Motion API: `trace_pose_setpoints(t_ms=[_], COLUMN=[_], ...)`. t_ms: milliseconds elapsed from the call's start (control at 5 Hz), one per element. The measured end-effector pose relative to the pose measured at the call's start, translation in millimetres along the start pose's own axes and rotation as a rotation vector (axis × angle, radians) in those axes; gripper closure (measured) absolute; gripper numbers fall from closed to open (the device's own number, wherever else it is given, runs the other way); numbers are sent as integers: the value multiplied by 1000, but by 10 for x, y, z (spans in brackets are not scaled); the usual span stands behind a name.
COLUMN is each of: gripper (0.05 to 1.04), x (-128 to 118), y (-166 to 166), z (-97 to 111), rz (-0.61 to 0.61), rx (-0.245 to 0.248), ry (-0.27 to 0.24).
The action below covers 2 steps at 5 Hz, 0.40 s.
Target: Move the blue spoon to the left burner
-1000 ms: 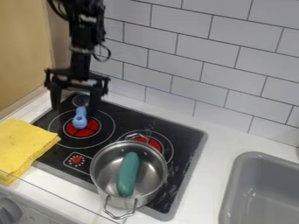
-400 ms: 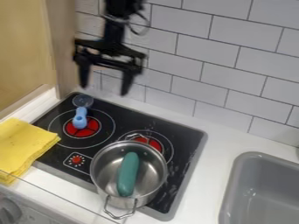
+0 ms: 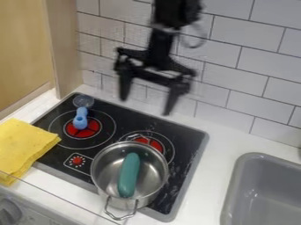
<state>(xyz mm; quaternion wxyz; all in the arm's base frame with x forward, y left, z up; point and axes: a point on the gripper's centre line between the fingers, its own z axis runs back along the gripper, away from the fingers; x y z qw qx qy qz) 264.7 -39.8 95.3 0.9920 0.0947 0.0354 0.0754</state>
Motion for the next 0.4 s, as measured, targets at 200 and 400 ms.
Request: trace_pose_setpoints(t_ms=[200, 400], gripper=[85, 85], x=[-163, -360], y=[-200, -256], z=[150, 368], rz=[-76, -122], rx=[18, -47], ry=[-19, -5])
